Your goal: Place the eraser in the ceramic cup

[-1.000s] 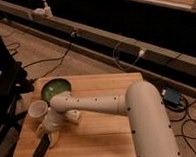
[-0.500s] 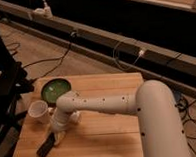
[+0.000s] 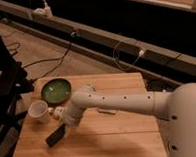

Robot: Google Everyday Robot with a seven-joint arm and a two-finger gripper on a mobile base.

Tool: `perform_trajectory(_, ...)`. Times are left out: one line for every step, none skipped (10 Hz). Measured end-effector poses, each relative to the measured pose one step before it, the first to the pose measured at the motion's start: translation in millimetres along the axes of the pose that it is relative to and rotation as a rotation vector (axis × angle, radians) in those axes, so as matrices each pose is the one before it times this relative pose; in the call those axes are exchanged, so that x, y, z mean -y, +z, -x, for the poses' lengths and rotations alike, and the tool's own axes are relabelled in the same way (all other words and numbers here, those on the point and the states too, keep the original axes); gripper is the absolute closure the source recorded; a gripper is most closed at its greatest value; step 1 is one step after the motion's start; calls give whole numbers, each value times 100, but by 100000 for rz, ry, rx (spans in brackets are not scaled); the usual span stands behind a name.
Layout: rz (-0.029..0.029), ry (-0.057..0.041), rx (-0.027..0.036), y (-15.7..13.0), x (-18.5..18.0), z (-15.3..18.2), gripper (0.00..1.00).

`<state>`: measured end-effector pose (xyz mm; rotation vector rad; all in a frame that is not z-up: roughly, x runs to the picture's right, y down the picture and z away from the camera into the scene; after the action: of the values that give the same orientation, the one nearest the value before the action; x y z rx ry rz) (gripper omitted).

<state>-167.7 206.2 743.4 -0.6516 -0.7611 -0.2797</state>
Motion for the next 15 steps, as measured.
perform_trajectory(-3328,1500,-1000,-2403,1064,-149,100)
perform_trajectory(-2010,232,-420,-1261,929,112,100)
perform_trajectory(-4301,-628,88,-2228,2022,729,100)
perform_trajectory(-1466,-511,95,-748,791,403,100)
perform_trajectory(81,-105,18,43,-8,32,100)
perform_trajectory(48,-66,9,26,-9,13,100)
perform_trajectory(-43,-62,34,-18,22,33,100)
perform_trajectory(20,40,-12,7,-14,-20,100)
perform_trajectory(-27,151,-92,-38,-32,-89,100)
perform_trajectory(-1562,1279,-1328,-696,561,-699,100)
perform_trajectory(-1477,810,-1317,-642,795,-693,100)
perform_trajectory(-897,-544,-643,-267,1060,-108,100)
perform_trajectory(-482,-1430,-92,16,1053,161,100)
perform_trajectory(-340,-1570,-28,109,1180,278,100)
perform_trajectory(-208,-1038,20,46,924,193,100)
